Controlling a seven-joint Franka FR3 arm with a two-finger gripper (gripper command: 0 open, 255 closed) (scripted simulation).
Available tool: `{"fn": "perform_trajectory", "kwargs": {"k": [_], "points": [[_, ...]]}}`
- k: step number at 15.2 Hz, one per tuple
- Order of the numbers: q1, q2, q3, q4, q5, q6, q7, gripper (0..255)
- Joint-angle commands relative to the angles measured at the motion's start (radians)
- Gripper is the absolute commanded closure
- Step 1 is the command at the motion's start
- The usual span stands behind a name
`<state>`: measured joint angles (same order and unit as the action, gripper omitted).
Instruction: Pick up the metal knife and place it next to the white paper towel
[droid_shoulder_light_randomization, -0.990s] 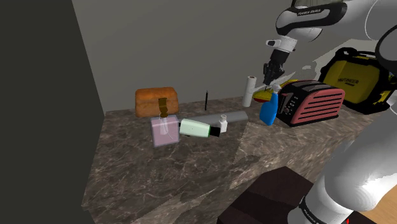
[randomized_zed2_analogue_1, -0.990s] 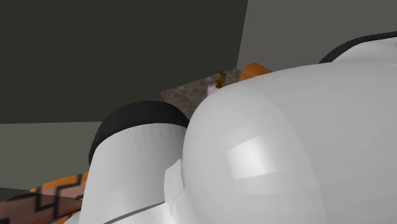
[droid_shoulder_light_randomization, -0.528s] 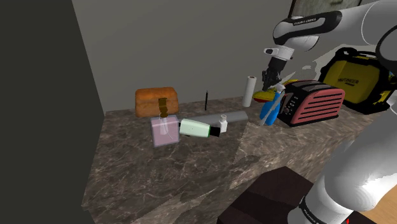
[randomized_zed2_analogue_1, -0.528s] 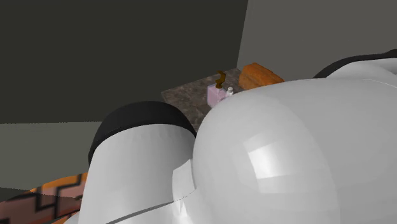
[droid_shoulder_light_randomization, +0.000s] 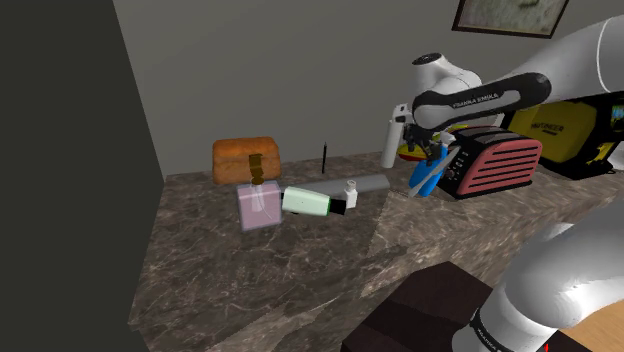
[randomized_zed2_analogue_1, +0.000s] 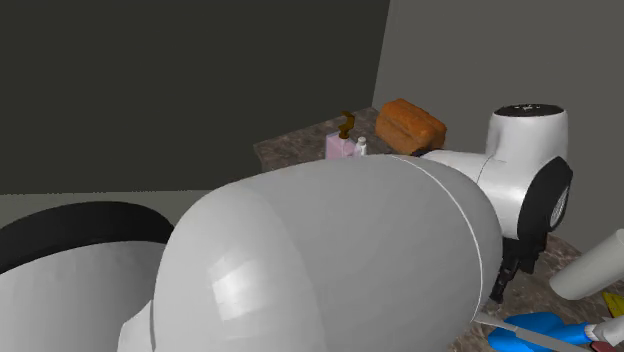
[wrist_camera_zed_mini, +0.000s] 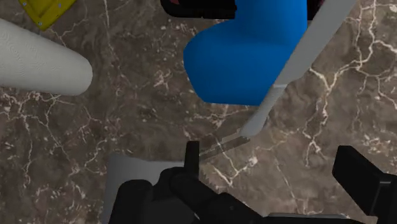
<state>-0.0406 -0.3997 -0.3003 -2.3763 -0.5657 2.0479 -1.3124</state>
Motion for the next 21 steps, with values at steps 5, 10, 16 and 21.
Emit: {"fn": "perform_trajectory", "kwargs": {"k": [5,10,16,21], "points": [[-0.098,-0.005,0.183,-0.219,-0.486,0.041,0.360,0],[-0.130,0.045,0.144,-0.225,-0.548,0.111,0.388,0],[-0.130,0.045,0.144,-0.225,-0.548,0.111,0.388,0],[-0.130,0.045,0.144,-0.225,-0.548,0.111,0.387,255]]}}
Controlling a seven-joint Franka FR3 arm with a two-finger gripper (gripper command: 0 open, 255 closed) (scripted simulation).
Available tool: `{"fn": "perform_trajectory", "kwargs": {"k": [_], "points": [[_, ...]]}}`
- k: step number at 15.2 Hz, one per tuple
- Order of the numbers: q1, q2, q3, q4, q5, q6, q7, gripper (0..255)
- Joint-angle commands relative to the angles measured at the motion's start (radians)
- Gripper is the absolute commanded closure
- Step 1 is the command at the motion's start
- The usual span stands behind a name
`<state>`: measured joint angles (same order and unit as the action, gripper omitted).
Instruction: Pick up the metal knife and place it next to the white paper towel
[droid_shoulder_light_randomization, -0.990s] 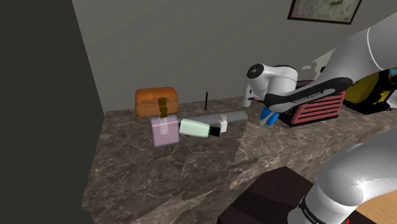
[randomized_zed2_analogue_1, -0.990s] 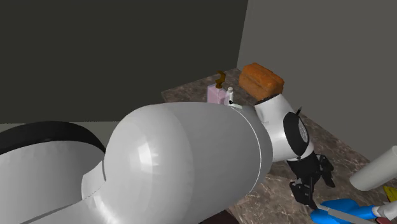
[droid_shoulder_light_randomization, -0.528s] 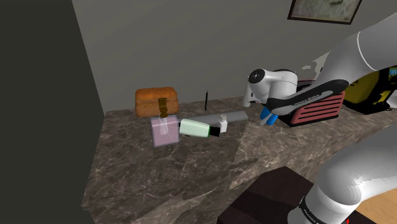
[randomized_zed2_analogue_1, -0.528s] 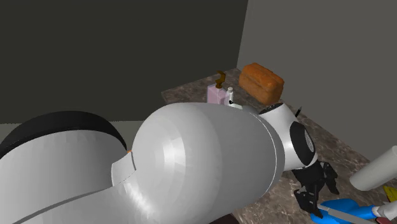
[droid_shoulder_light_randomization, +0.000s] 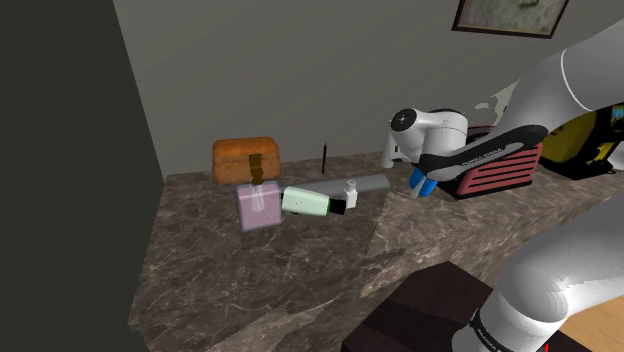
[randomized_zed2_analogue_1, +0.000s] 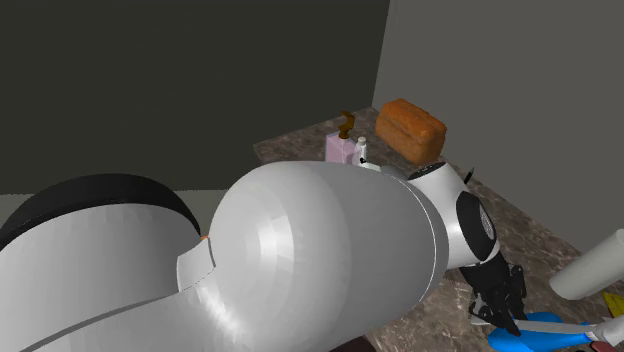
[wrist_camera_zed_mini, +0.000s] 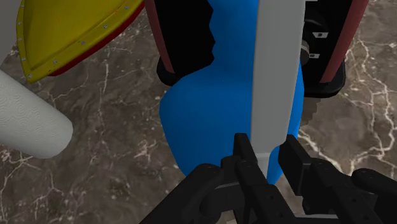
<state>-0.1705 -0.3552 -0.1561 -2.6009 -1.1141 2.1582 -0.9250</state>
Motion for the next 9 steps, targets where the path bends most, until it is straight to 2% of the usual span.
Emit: {"fn": "perform_trajectory", "kwargs": {"k": [1,9], "points": [[0.000,0.000,0.000,0.000,0.000,0.000,0.000,255],[0.003,-0.018,0.002,0.009,0.016,-0.017,-0.026,255]]}}
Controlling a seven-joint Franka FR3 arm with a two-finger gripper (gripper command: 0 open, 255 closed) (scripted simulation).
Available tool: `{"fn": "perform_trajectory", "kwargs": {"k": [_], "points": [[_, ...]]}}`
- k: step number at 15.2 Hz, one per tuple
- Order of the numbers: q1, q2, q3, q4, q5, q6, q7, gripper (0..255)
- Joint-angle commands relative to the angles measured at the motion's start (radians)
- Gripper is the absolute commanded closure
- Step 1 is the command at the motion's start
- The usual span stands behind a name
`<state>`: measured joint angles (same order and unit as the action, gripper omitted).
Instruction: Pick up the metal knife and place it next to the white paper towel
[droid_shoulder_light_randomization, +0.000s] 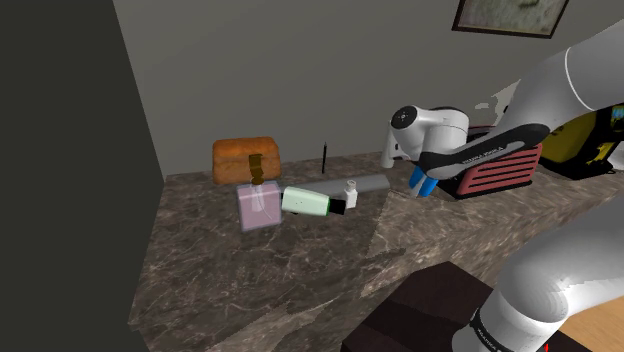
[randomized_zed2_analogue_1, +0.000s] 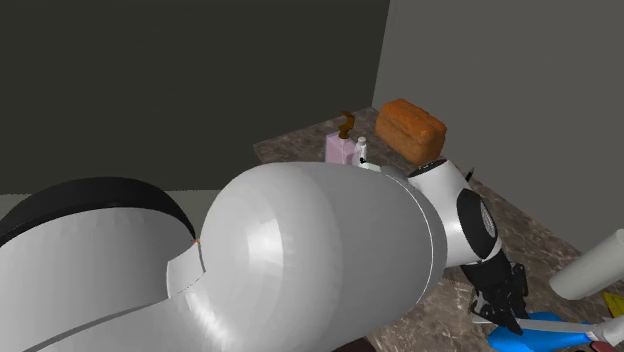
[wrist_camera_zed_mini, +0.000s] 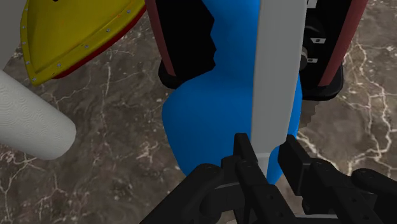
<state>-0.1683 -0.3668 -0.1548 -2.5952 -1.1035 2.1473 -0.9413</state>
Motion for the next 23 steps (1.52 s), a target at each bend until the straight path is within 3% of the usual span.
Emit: {"fn": "perform_trajectory", "kwargs": {"k": [1,23], "points": [[0.003,-0.016,0.002,0.008,0.014,-0.015,-0.022,255],[0.032,-0.143,0.028,0.170,0.147,-0.213,-0.262,255]]}}
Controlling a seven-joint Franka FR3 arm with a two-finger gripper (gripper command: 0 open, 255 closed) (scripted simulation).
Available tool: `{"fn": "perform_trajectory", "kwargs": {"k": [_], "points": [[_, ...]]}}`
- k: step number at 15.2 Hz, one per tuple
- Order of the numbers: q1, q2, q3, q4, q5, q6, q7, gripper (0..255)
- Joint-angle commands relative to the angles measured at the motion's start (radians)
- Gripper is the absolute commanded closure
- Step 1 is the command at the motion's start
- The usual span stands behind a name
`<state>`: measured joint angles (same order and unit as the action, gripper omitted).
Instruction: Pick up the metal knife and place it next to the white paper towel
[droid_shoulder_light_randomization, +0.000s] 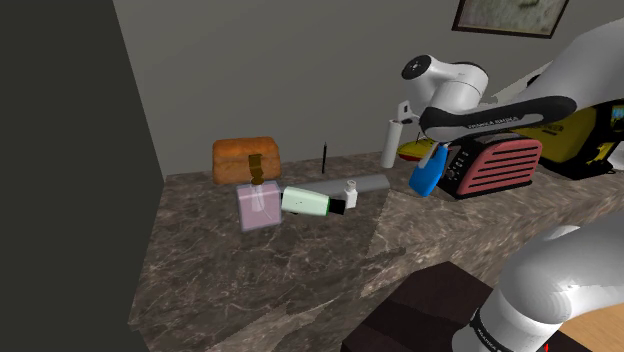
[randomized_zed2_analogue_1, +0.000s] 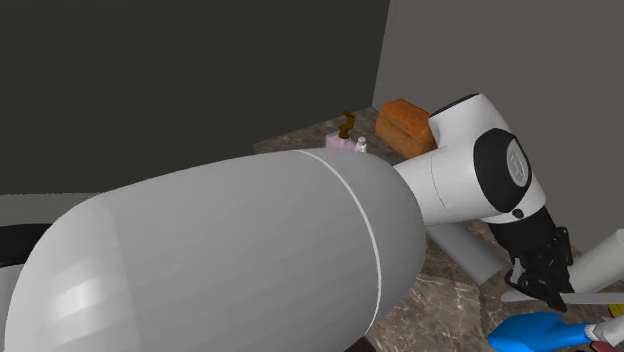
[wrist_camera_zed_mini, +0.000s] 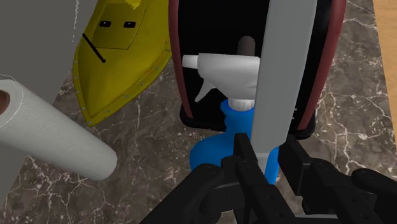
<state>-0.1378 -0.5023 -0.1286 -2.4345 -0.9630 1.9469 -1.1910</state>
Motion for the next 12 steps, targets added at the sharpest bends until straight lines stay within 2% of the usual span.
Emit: {"fn": "perform_trajectory", "kwargs": {"k": [1,12], "points": [[0.002,-0.010,0.003,0.019,0.011,-0.021,-0.022,255],[0.011,-0.026,0.019,0.138,0.053,-0.117,-0.122,255]]}}
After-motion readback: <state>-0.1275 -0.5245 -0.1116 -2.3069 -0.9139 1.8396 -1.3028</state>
